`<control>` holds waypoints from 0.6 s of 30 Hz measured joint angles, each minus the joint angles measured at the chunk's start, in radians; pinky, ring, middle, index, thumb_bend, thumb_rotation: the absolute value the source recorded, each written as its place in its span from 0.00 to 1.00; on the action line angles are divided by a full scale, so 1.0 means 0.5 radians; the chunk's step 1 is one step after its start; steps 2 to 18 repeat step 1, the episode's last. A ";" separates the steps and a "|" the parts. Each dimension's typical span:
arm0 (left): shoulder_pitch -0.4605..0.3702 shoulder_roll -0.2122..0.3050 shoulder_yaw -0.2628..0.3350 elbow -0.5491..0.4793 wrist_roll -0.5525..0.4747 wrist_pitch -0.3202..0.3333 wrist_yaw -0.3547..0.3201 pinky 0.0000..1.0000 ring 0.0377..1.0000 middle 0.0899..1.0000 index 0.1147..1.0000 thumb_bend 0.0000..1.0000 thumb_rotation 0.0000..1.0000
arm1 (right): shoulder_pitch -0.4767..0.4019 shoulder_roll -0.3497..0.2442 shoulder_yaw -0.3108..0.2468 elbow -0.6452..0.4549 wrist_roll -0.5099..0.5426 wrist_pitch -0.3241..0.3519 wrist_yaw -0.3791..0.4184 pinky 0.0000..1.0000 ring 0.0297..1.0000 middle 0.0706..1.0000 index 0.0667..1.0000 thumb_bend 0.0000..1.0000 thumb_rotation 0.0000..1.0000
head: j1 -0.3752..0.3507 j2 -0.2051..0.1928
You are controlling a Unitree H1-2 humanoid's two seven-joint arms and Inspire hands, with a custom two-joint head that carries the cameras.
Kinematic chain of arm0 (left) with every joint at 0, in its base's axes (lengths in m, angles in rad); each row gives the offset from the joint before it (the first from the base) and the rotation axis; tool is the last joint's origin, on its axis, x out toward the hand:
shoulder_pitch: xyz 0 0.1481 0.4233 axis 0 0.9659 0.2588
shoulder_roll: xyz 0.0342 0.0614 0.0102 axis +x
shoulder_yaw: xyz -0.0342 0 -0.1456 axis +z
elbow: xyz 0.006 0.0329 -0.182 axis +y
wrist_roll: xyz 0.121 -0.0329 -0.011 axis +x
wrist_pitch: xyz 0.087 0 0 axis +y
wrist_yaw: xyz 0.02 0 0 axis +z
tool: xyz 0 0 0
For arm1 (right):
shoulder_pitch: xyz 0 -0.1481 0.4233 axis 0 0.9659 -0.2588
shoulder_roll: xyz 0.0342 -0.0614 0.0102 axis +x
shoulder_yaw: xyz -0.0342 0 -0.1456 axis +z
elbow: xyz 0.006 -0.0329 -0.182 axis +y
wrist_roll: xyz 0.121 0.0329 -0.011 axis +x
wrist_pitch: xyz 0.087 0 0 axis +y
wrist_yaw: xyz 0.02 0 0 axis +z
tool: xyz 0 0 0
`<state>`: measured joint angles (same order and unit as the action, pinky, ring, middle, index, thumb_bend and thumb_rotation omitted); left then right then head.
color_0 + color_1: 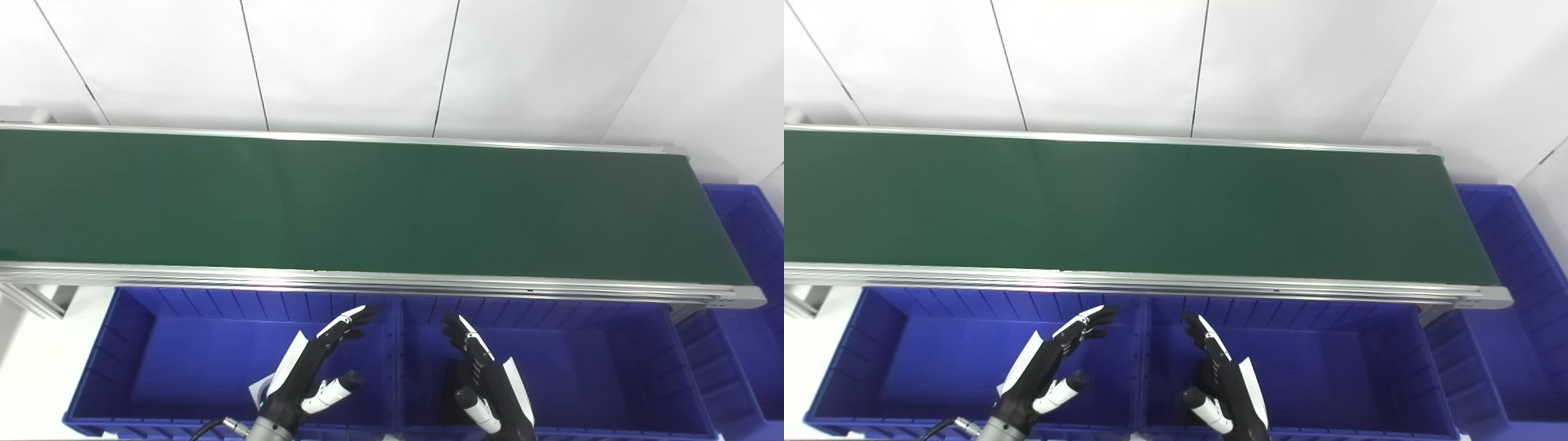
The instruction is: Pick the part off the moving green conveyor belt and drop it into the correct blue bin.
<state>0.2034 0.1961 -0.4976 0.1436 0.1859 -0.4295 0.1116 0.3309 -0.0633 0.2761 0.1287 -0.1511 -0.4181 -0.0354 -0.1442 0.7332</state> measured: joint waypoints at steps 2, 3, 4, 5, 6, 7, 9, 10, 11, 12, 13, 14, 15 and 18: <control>0.000 0.006 -0.002 0.000 -0.001 0.000 0.003 0.77 0.85 0.87 0.80 0.82 0.95 | 0.000 -0.002 0.006 0.000 -0.003 0.000 -0.012 0.90 0.90 0.92 0.92 1.00 0.93 | 0.000 -0.003; 0.000 0.006 -0.002 0.000 -0.001 0.000 0.003 0.77 0.85 0.87 0.80 0.82 0.95 | 0.000 -0.002 0.006 0.000 -0.003 0.000 -0.012 0.90 0.90 0.92 0.92 1.00 0.93 | 0.000 -0.003; 0.000 0.006 -0.002 0.000 -0.001 0.000 0.003 0.77 0.85 0.87 0.80 0.82 0.95 | 0.000 -0.002 0.006 0.000 -0.003 0.000 -0.012 0.90 0.90 0.92 0.92 1.00 0.93 | 0.000 -0.003; 0.000 0.006 -0.002 0.000 -0.001 0.000 0.003 0.77 0.85 0.87 0.80 0.82 0.95 | 0.000 -0.002 0.006 0.000 -0.003 0.000 -0.012 0.90 0.90 0.92 0.92 1.00 0.93 | 0.000 -0.003; 0.000 0.006 -0.002 0.000 -0.001 0.000 0.003 0.77 0.85 0.87 0.80 0.82 0.95 | 0.000 -0.002 0.006 0.000 -0.003 0.000 -0.012 0.90 0.90 0.92 0.92 1.00 0.93 | 0.000 -0.003; 0.000 0.006 -0.002 0.000 -0.001 0.000 0.003 0.77 0.85 0.87 0.80 0.82 0.95 | 0.000 -0.002 0.006 0.000 -0.003 0.000 -0.012 0.90 0.90 0.92 0.92 1.00 0.93 | 0.000 -0.003; 0.000 0.006 -0.002 0.000 -0.001 0.000 0.003 0.77 0.85 0.87 0.80 0.82 0.95 | 0.000 -0.002 0.006 0.000 -0.003 0.000 -0.012 0.90 0.90 0.92 0.92 1.00 0.93 | 0.000 -0.003; 0.000 0.006 -0.002 0.000 -0.001 0.000 0.003 0.77 0.85 0.87 0.80 0.82 0.95 | 0.000 -0.002 0.006 0.000 -0.003 0.000 -0.012 0.90 0.90 0.92 0.92 1.00 0.93 | 0.000 -0.003; 0.000 0.006 -0.002 0.000 -0.001 0.000 0.003 0.77 0.85 0.87 0.80 0.82 0.95 | 0.000 -0.002 0.006 0.000 -0.003 0.000 -0.012 0.90 0.90 0.92 0.92 1.00 0.93 | 0.000 -0.003; 0.000 0.006 -0.002 0.000 -0.001 0.000 0.003 0.77 0.85 0.87 0.80 0.82 0.95 | 0.000 -0.002 0.006 0.000 -0.003 0.000 -0.012 0.90 0.90 0.92 0.92 1.00 0.93 | 0.000 -0.003; 0.000 0.006 -0.002 0.000 -0.001 0.000 0.003 0.77 0.85 0.87 0.80 0.82 0.95 | 0.000 -0.002 0.006 0.000 -0.003 0.000 -0.012 0.90 0.90 0.92 0.92 1.00 0.93 | 0.000 -0.003; 0.000 0.006 -0.002 0.000 -0.001 0.000 0.003 0.77 0.85 0.87 0.80 0.82 0.95 | 0.000 -0.002 0.006 0.000 -0.003 0.000 -0.012 0.90 0.90 0.92 0.92 1.00 0.93 | 0.000 -0.003; 0.000 0.006 -0.002 0.000 -0.001 0.000 0.003 0.77 0.85 0.87 0.80 0.82 0.95 | 0.000 -0.002 0.006 0.000 -0.003 0.000 -0.012 0.90 0.90 0.92 0.92 1.00 0.93 | 0.000 -0.003; 0.000 0.006 -0.002 0.000 -0.001 0.000 0.003 0.77 0.85 0.87 0.80 0.82 0.95 | 0.000 -0.002 0.006 0.000 -0.003 0.000 -0.012 0.90 0.90 0.92 0.92 1.00 0.93 | 0.000 -0.003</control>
